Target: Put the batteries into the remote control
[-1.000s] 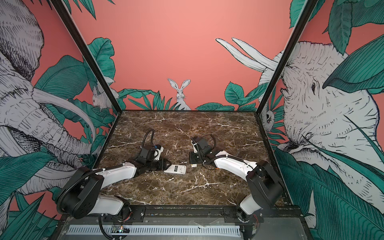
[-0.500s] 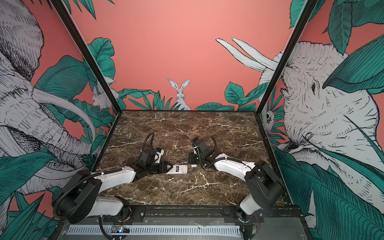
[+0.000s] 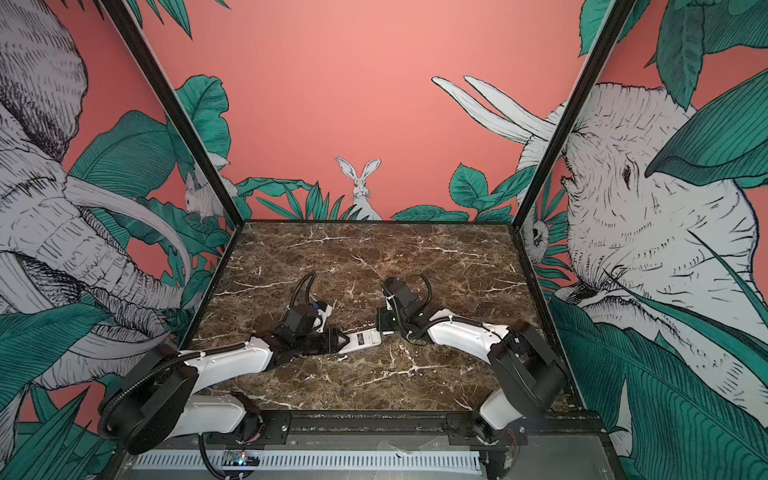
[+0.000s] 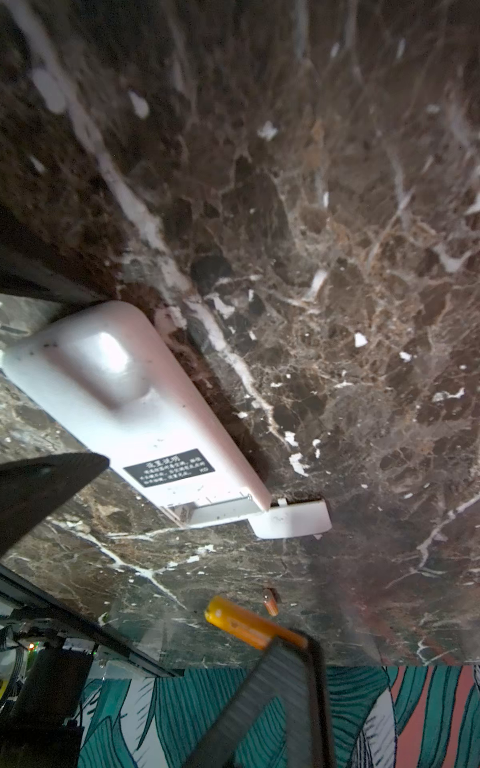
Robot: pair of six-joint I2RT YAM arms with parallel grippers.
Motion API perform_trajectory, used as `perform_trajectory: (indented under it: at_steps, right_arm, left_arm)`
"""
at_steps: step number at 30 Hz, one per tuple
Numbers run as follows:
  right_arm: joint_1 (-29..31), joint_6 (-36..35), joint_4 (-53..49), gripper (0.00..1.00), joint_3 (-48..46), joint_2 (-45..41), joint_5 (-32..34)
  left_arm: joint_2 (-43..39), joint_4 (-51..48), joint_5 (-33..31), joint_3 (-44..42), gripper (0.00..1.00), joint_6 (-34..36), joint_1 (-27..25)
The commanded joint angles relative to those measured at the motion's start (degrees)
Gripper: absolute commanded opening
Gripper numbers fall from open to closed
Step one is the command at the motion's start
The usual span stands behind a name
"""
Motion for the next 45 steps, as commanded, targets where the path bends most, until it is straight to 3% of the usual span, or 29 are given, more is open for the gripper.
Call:
perform_trajectory:
  at_steps: [1, 5, 45]
  right_arm:
    - [2.0, -2.7, 1.9, 0.00, 0.9, 1.4, 0.5]
    - [2.9, -3.6, 3.2, 0.00, 1.6, 3.2, 0.2]
    - [4.6, -5.0, 8.4, 0.00, -1.8, 8.4, 2.0]
  left_arm:
    - [-1.2, -3.3, -1.6, -1.2, 0.59, -0.7, -0.2]
    - [-2.4, -6.0, -2.3, -0.1, 0.63, 0.9, -0.1]
    - [-2.3, -4.3, -1.9, -1.0, 0.62, 0.0, -0.1]
